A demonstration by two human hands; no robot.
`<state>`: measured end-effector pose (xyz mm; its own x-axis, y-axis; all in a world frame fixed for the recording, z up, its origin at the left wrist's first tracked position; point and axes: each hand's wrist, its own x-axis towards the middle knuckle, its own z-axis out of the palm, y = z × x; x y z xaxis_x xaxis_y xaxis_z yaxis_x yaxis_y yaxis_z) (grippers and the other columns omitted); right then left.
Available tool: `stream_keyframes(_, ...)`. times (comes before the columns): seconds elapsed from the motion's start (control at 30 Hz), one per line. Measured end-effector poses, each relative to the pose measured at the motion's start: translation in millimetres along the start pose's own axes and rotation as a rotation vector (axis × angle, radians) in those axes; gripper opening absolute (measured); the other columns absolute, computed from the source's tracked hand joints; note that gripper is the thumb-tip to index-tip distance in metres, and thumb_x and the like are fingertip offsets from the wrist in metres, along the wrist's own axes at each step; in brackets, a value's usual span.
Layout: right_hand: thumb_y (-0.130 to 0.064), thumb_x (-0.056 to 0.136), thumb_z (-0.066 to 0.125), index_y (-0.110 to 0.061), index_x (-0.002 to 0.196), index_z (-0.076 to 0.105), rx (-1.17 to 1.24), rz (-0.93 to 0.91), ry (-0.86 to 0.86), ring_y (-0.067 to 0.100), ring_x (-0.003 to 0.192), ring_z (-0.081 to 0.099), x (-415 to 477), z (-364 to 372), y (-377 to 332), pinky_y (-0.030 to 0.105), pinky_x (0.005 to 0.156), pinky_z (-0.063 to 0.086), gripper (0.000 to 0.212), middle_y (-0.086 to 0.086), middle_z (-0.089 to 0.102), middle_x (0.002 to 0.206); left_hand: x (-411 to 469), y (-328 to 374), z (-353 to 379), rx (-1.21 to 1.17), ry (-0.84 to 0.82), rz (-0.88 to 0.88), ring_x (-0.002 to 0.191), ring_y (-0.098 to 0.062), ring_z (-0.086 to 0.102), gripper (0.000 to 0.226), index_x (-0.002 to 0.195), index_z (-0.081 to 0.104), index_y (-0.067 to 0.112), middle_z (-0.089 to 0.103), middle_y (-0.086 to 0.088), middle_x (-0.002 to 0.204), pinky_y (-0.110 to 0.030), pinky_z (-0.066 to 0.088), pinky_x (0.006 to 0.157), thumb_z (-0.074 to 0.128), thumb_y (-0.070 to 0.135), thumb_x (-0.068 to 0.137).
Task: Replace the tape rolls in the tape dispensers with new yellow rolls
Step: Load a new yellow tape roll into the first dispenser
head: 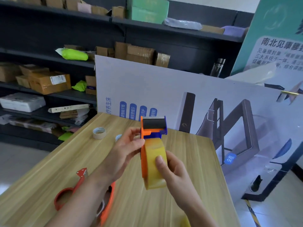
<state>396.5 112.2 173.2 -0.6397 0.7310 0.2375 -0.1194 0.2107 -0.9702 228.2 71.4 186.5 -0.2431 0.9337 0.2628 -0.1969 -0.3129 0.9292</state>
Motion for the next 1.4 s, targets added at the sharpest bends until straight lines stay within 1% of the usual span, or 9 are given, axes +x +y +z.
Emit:
stream_keyframes(0.17, -0.054, 0.085, 0.057, -0.01, 0.108, 0.061, 0.034, -0.012, 0.014, 0.016, 0.081, 0.057, -0.9, 7.0, -7.1, 0.028, 0.071, 0.049, 0.05, 0.015, 0.063, 0.09, 0.7, 13.9, 13.4, 0.126, -0.042, 0.1, 0.119, -0.02, 0.057, 0.048, 0.128, 0.051, 0.045, 0.06, -0.004, 0.128, -0.034, 0.051, 0.093, 0.061, 0.029, 0.084)
stream_keyframes(0.3, -0.05, 0.088, 0.049, -0.011, 0.111, 0.06, -0.007, -0.04, 0.04, 0.017, 0.087, 0.06, 0.9, 9.0, -13.3, 0.03, 0.077, 0.051, 0.047, 0.021, 0.064, 0.105, 0.8, 16.4, 15.8, 0.149, -0.031, 0.116, 0.126, -0.018, 0.052, 0.056, 0.133, 0.045, 0.046, 0.057, 0.002, 0.133, -0.037, 0.045, 0.101, 0.061, 0.045, 0.079)
stream_keyframes(0.4, -0.057, 0.085, 0.049, -0.014, 0.109, 0.061, -0.009, -0.049, 0.073, 0.014, 0.085, 0.061, 3.2, 9.0, -16.6, 0.028, 0.076, 0.051, 0.051, 0.015, 0.067, 0.1, -4.0, 16.5, 20.2, 0.332, -0.008, 0.208, 0.136, -0.002, 0.035, 0.077, 0.141, 0.028, 0.045, 0.042, 0.025, 0.142, -0.024, 0.035, 0.111, 0.063, 0.062, 0.076)
stream_keyframes(0.57, -0.045, 0.09, 0.047, -0.005, 0.108, 0.059, -0.06, -0.055, 0.089, 0.045, 0.097, 0.057, 5.2, 7.8, -15.4, 0.055, 0.084, 0.049, 0.045, 0.027, 0.064, 0.105, -7.1, 26.2, 23.1, 0.794, 0.151, 0.534, 0.139, -0.014, 0.03, 0.047, 0.117, 0.059, 0.042, 0.034, 0.009, 0.144, -0.025, 0.032, 0.11, 0.071, 0.048, 0.072)
stream_keyframes(0.63, -0.044, 0.09, 0.047, -0.001, 0.106, 0.057, -0.09, -0.063, 0.087, 0.044, 0.086, 0.056, 6.2, 6.9, -13.9, 0.047, 0.073, 0.051, 0.047, 0.027, 0.064, 0.097, -5.7, 30.8, 22.6, 0.883, 0.139, 0.586, 0.133, -0.019, 0.038, 0.032, 0.101, 0.072, 0.03, 0.044, 0.001, 0.135, -0.031, 0.032, 0.11, 0.072, 0.044, 0.073)
stream_keyframes(0.77, -0.045, 0.086, 0.048, -0.005, 0.09, 0.052, -0.154, -0.102, 0.107, 0.006, 0.059, 0.044, 7.6, 9.6, -15.3, 0.016, 0.054, 0.039, 0.041, -0.003, 0.051, 0.069, -2.8, 37.9, 21.6, 1.129, 0.157, 0.73, 0.109, -0.017, 0.048, 0.017, 0.083, 0.077, 0.02, 0.058, 0.002, 0.11, -0.033, 0.04, 0.094, 0.069, 0.035, 0.079)
stream_keyframes(0.9, -0.046, 0.086, 0.048, -0.01, 0.082, 0.047, -0.237, -0.118, 0.108, 0.003, 0.056, 0.04, 9.4, 11.6, -15.1, 0.018, 0.051, 0.037, 0.036, -0.007, 0.047, 0.066, -4.2, 48.1, 23.9, 1.315, 0.032, 0.76, 0.079, -0.015, 0.054, 0.016, 0.081, 0.075, 0.019, 0.061, 0.006, 0.078, -0.031, 0.048, 0.067, 0.066, 0.031, 0.082)
stream_keyframes(1.13, -0.048, 0.082, 0.052, -0.006, 0.087, 0.051, -0.269, -0.122, 0.118, 0.001, 0.056, 0.042, 10.8, 12.3, -14.3, 0.016, 0.052, 0.038, 0.042, -0.004, 0.049, 0.07, -9.7, 63.9, 28.3, 1.423, 0.026, 0.707, 0.067, -0.018, 0.057, 0.027, 0.076, 0.064, 0.013, 0.061, 0.003, 0.071, -0.032, 0.048, 0.053, 0.047, 0.027, 0.091)
stream_keyframes(1.4, -0.049, 0.083, 0.052, -0.004, 0.09, 0.054, -0.253, -0.124, 0.109, 0.003, 0.059, 0.041, 10.1, 17.1, -15.6, 0.017, 0.054, 0.038, 0.045, -0.002, 0.049, 0.072, -7.0, 74.4, 20.2, 1.294, -0.045, 0.578, 0.073, -0.016, 0.061, 0.024, 0.087, 0.073, 0.012, 0.065, 0.001, 0.078, -0.038, 0.052, 0.062, 0.055, 0.027, 0.088)
